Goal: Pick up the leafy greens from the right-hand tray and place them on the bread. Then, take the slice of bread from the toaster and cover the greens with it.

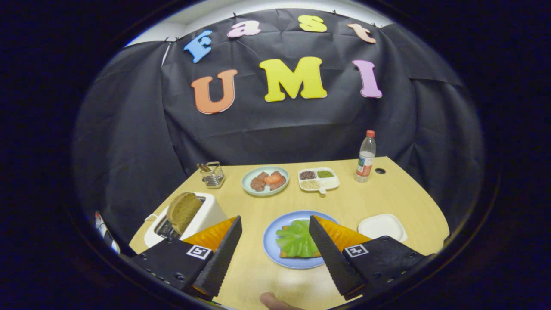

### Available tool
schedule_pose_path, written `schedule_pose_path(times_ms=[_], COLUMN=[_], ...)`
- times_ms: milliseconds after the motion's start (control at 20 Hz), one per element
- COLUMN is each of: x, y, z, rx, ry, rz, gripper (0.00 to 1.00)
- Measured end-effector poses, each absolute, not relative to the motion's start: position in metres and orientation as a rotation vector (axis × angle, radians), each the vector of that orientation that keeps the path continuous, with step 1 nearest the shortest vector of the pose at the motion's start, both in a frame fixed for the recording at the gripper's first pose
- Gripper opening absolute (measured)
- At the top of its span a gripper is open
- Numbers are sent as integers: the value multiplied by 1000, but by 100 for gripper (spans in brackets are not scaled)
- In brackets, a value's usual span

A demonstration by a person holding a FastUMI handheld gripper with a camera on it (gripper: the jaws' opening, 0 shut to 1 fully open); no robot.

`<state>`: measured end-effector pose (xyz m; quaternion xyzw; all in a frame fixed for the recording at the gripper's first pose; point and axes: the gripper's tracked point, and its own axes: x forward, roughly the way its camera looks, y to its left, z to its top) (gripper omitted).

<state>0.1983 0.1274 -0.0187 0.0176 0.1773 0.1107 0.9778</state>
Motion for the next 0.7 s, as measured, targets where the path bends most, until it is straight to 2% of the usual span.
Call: schedule_pose_path(times_ms=[400, 700], x=[194, 211], y=[225, 275], z=[2, -23], rx=[-18, -20], ry=[341, 379], rz=[289, 306], gripper=[96, 96])
